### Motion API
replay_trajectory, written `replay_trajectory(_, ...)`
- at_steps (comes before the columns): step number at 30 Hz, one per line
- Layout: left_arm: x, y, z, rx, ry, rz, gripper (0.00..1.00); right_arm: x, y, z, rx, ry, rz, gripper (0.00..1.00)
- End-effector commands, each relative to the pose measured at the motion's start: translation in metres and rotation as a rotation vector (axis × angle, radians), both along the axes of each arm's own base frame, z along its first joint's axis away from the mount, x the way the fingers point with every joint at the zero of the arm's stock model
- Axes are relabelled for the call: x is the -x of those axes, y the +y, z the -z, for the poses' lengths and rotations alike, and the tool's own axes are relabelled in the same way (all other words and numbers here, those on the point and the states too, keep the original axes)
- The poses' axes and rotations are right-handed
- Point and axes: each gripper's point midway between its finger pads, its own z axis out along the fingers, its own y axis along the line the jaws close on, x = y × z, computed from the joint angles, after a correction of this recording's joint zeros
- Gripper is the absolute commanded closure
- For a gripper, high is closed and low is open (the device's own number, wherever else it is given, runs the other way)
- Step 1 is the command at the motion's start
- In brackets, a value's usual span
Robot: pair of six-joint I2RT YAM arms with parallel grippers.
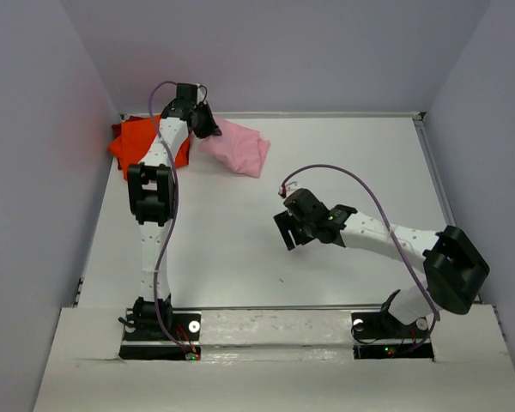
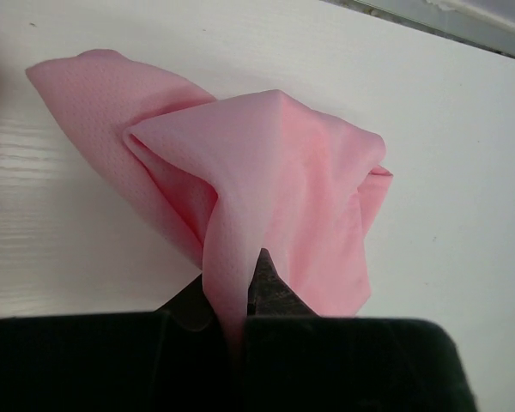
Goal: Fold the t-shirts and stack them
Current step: Neatly place the folded tshirt to the corner
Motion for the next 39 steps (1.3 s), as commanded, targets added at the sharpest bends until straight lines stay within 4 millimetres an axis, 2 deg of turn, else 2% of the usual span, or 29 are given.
replay_trajectory(1,-0.002,0.047,-0.037,-0.066,-0.045,-0.061,1.0,0.003,0.025,-0.021,-0.142,-0.046,-0.025,0.27)
replay_trajectory(5,-0.001,0.076,-0.052,-0.131,-0.079,-0.084,1.0,0.005,0.026,-0.017,-0.126,-0.046,-0.039,0.27)
replay_trajectory(8,-0.002,0.093,-0.073,-0.143,-0.123,-0.102,1.0,0.008,0.026,-0.016,-0.121,-0.051,-0.048,0.27)
replay_trajectory(9,-0.003,0.093,-0.077,-0.145,-0.132,-0.099,1.0,0.008,0.025,-0.016,-0.122,-0.052,-0.05,0.27)
replay_trajectory(12,-0.007,0.114,-0.093,-0.139,-0.169,-0.127,1.0,0.011,0.026,-0.014,-0.13,-0.046,-0.062,0.27)
replay_trajectory(18,-0.011,0.122,-0.108,-0.16,-0.201,-0.15,1.0,0.013,0.026,-0.004,-0.123,-0.031,-0.072,0.27)
replay_trajectory(24,-0.01,0.142,-0.149,-0.235,-0.281,-0.227,1.0,0.017,0.031,0.007,-0.119,-0.01,-0.089,0.28)
replay_trajectory(31,-0.006,0.154,-0.176,-0.229,-0.335,-0.255,1.0,0.022,0.026,0.018,-0.103,0.007,-0.093,0.28)
replay_trajectory(39,0.0,0.163,-0.193,-0.197,-0.364,-0.272,1.0,0.022,0.029,0.021,-0.105,0.015,-0.098,0.28)
